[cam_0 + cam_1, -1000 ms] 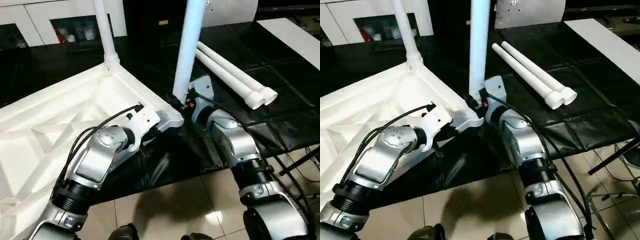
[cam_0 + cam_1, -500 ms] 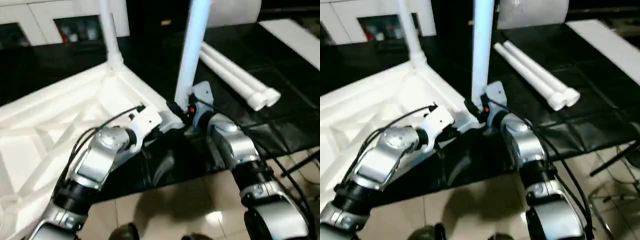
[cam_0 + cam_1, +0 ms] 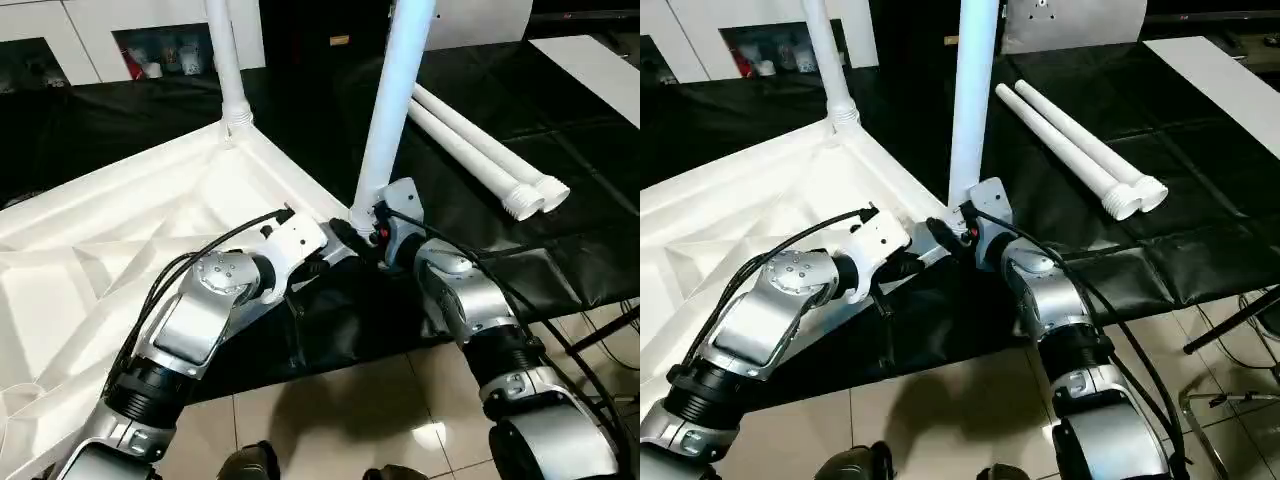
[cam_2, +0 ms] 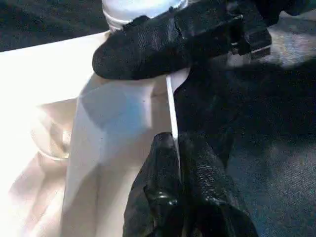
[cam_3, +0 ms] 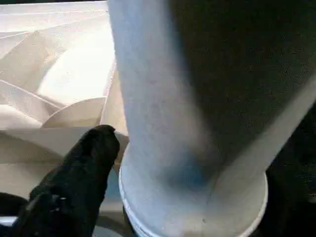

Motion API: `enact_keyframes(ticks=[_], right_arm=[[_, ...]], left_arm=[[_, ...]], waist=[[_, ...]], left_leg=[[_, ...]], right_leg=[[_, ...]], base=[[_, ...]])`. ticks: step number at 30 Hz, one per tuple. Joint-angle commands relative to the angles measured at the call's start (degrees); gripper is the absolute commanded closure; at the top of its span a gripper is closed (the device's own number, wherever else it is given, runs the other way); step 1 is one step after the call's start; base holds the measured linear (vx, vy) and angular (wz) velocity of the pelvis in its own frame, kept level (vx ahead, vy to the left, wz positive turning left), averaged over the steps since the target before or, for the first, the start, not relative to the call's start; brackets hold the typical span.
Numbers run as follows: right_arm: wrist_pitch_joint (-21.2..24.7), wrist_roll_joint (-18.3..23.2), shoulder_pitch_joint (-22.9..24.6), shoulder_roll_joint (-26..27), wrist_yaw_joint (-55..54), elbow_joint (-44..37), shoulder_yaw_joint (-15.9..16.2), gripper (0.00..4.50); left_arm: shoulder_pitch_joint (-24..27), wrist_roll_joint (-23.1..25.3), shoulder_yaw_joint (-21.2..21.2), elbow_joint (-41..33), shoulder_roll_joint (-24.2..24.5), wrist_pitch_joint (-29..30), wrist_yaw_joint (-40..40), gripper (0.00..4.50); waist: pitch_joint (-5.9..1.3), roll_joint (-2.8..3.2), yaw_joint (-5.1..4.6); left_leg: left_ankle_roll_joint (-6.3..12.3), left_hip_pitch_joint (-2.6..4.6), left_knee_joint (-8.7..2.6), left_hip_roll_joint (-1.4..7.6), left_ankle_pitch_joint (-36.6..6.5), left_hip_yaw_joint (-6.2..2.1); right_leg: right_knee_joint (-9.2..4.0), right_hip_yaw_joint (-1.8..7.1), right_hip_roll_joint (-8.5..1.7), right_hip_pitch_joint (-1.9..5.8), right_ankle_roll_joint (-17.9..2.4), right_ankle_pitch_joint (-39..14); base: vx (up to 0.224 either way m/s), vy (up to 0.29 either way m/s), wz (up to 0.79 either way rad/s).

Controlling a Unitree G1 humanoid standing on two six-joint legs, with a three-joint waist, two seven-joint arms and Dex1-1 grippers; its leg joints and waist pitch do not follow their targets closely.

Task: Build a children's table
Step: Rotate leg to tighten

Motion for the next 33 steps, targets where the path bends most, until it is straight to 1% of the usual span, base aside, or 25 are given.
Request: enact_keyframes(ticks=[1,2,3,4,5,6,7,8,10,11,12,13,14,18,19,21,22,25,26,28,30,33], right_arm=[[2.4,-0.1,3.2,-1.1,1.1,1.0,0.4,0.15],[2.2,0.2,4.5,-2.1,2.6,-1.1,0.3,0.06],[2.2,0.4,4.8,-2.3,3.1,-1.7,0.2,0.06],[2.2,0.4,4.8,-2.3,3.1,-1.7,0.2,0.06],[2.2,2.1,7.2,-4.4,7.3,-5.7,0.0,0.06],[2.1,2.3,7.4,-4.6,7.8,-6.0,-0.1,0.06],[1.9,2.5,7.7,-4.9,8.3,-6.4,-0.1,0.06],[2.2,3.1,8.5,-5.8,9.6,-7.7,-0.3,0.06],[2.0,4.1,9.8,-7.3,12.1,-9.5,-0.6,0.06],[2.4,4.9,10.7,-8.6,13.9,-11.0,-0.7,0.06],[2.0,5.2,11.1,-9.3,14.7,-11.6,-0.7,0.06],[1.6,5.3,11.4,-9.7,15.3,-12.0,-0.6,0.06],[1.6,5.5,11.7,-10.4,16.0,-12.6,-0.7,0.06],[2.3,6.1,12.7,-12.1,18.1,-14.5,-0.9,0.06],[2.4,6.3,13.0,-12.5,18.7,-15.0,-0.9,0.06],[2.5,6.6,13.2,-12.9,19.2,-15.5,-0.9,0.06],[2.5,6.9,13.5,-13.4,19.6,-16.1,-0.9,0.06],[1.9,7.8,14.2,-14.6,21.8,-17.7,-1.0,0.06],[1.6,8.1,14.4,-15.8,23.5,-18.5,-1.1,0.06],[1.2,8.5,14.6,-16.8,25.1,-19.2,-1.3,0.06],[1.2,9.0,14.6,-17.9,27.1,-19.7,-1.2,0.06],[0.8,9.6,14.8,-20.2,30.9,-21.3,-0.6,0.06]], left_arm=[[-0.4,-1.0,-1.7,-1.6,0.4,-1.8,-2.6,4.5],[-0.6,-0.9,-1.7,-0.8,0.9,-2.5,-2.8,4.5],[-0.7,-0.9,-1.7,-0.6,1.0,-2.7,-2.9,4.5],[-0.7,-0.9,-1.7,-0.6,1.0,-2.7,-2.9,4.5],[-1.0,-0.6,-1.9,1.0,2.3,-4.5,-3.7,4.5],[-1.0,-0.5,-2.0,1.2,2.4,-4.7,-3.8,4.5],[-1.0,-0.5,-2.0,1.3,2.6,-4.9,-3.9,4.5],[-1.0,-0.6,-2.0,1.7,3.0,-5.4,-4.3,4.5],[-1.1,-0.8,-2.1,2.3,3.8,-6.2,-5.0,4.5],[-1.2,-0.8,-2.4,2.9,4.4,-7.0,-5.8,4.5],[-1.3,-0.9,-2.4,3.3,4.7,-7.4,-6.1,4.5],[-1.4,-0.9,-2.4,3.6,4.8,-7.7,-6.3,4.5],[-1.5,-0.9,-2.6,4.0,5.1,-8.1,-6.8,4.5],[-2.0,-1.0,-2.9,5.4,5.8,-9.5,-7.8,4.5],[-2.1,-1.0,-3.1,5.8,6.0,-9.9,-8.1,4.5],[-2.3,-1.1,-3.2,6.0,6.2,-10.2,-8.3,4.5],[-2.4,-1.3,-3.3,6.2,6.4,-10.5,-8.7,4.5],[-2.5,-1.6,-3.5,6.8,6.9,-11.8,-9.9,4.5],[-2.7,-1.9,-3.8,7.4,7.3,-13.4,-11.1,4.5],[-2.8,-2.3,-3.9,8.0,7.6,-14.3,-12.2,4.5],[-2.9,-2.4,-4.3,8.6,8.1,-16.3,-13.7,4.5],[-3.3,-2.6,-5.1,9.8,9.4,-19.6,-16.6,4.5]], waist=[[-3.71,0.46,-0.06],[-3.76,0.43,0.03],[-3.76,0.49,0.27],[-3.78,0.48,0.25],[-3.7,0.19,0.48],[-3.68,0.24,0.64],[-3.76,0.29,0.77],[-3.78,0.5,0.84],[-3.71,0.46,0.88],[-3.65,0.53,0.96],[-3.65,0.49,1.01],[-3.64,0.52,0.96],[-3.61,0.55,0.99],[-3.5,0.35,0.99],[-3.53,0.31,1.01],[-3.49,0.42,0.99],[-3.5,0.21,0.97],[-3.61,0.37,1.08],[-3.69,0.19,1.13],[-3.79,0.3,1.26],[-3.88,0.3,1.29],[-3.9,0.32,1.37]], left_leg=[[7.97,1.93,-2.5,4.37,1.1,-1.42],[7.96,1.88,-2.46,4.38,1.5,-1.48],[8.21,1.93,-2.4,4.38,1.5,-1.48],[8.24,1.93,-2.37,4.38,1.5,-1.44],[8.3,1.9,-2.39,4.34,1.0,-1.4],[8.36,1.82,-2.34,4.34,0.8,-1.43],[8.31,1.92,-2.34,4.4,0.6,-1.42],[8.2,1.9,-2.37,4.41,0.5,-1.49],[8.03,1.9,-2.41,4.4,-0.1,-1.48],[7.87,1.87,-2.38,4.31,-0.8,-1.46],[7.62,1.83,-2.43,4.42,-1.3,-1.51],[7.37,1.89,-2.46,4.42,-1.8,-1.48],[7.24,1.8,-2.38,4.31,-1.8,-1.45],[7.4,1.66,-2.36,4.2,-2.3,-1.39],[7.48,1.67,-2.31,4.26,-2.3,-1.39],[7.62,1.69,-2.32,4.27,-2.3,-1.37],[7.85,1.68,-2.26,4.27,-1.9,-1.35],[8.45,1.72,-2.08,4.28,-1.0,-1.35],[8.78,1.75,-2.05,4.37,-0.4,-1.36],[9.45,1.7,-1.87,4.34,0.1,-1.38],[9.79,1.54,-1.72,4.35,0.2,-1.4],[10.03,1.51,-1.67,4.36,-0.2,-1.4]], right_leg=[[-2.13,2.35,-5.01,2.22,-17.0,22.3],[-2.0,2.34,-5.03,2.31,-16.9,22.7],[-2.07,2.29,-5.02,2.25,-16.4,22.9],[-2.0,2.33,-5.01,2.23,-16.4,23.1],[-2.18,2.31,-4.95,2.27,-16.2,22.5],[-2.1,2.36,-4.99,2.33,-15.8,22.5],[-2.09,2.38,-5.03,2.26,-15.7,22.4],[-2.06,2.29,-5.02,2.23,-15.6,22.1],[-2.15,2.28,-4.95,2.16,-15.8,21.3],[-2.32,2.33,-4.95,2.19,-15.8,20.5],[-2.25,2.36,-5.03,2.26,-15.9,20.0],[-2.33,2.34,-4.99,2.15,-16.1,19.1],[-2.33,2.38,-5.04,2.19,-16.5,18.6],[-2.47,2.41,-5.07,2.25,-16.9,17.5],[-2.39,2.48,-5.11,2.24,-16.8,17.1],[-2.5,2.44,-5.11,2.14,-17.0,15.5],[-2.44,2.48,-5.08,2.16,-17.1,15.7],[-2.24,2.44,-4.98,2.05,-17.2,16.8],[-2.15,2.4,-4.95,2.06,-17.2,17.5],[-1.95,2.3,-4.98,2.01,-17.2,18.3],[-1.85,2.26,-5.02,2.07,-17.3,18.4],[-1.86,2.22,-5.04,2.01,-17.3,18.0]], base=[[0.0,0.0,0.0],[0.0,0.0,0.0],[0.0,0.0,0.0],[0.0,0.0,0.0],[0.0,0.0,0.0],[0.0,0.0,0.0],[0.0,0.0,0.0],[0.0,0.0,0.0],[0.0,0.0,0.0],[0.0,0.0,0.0],[0.0,0.0,0.0],[0.0,0.0,0.0],[0.0,0.0,0.0],[0.0,0.0,0.0],[0.0,0.0,0.0],[0.0,0.0,0.0],[0.0,0.0,0.0],[0.0,0.0,0.0],[0.0,0.0,0.0],[0.0,0.0,0.0],[0.0,0.0,0.0],[0.0,0.0,0.0]])
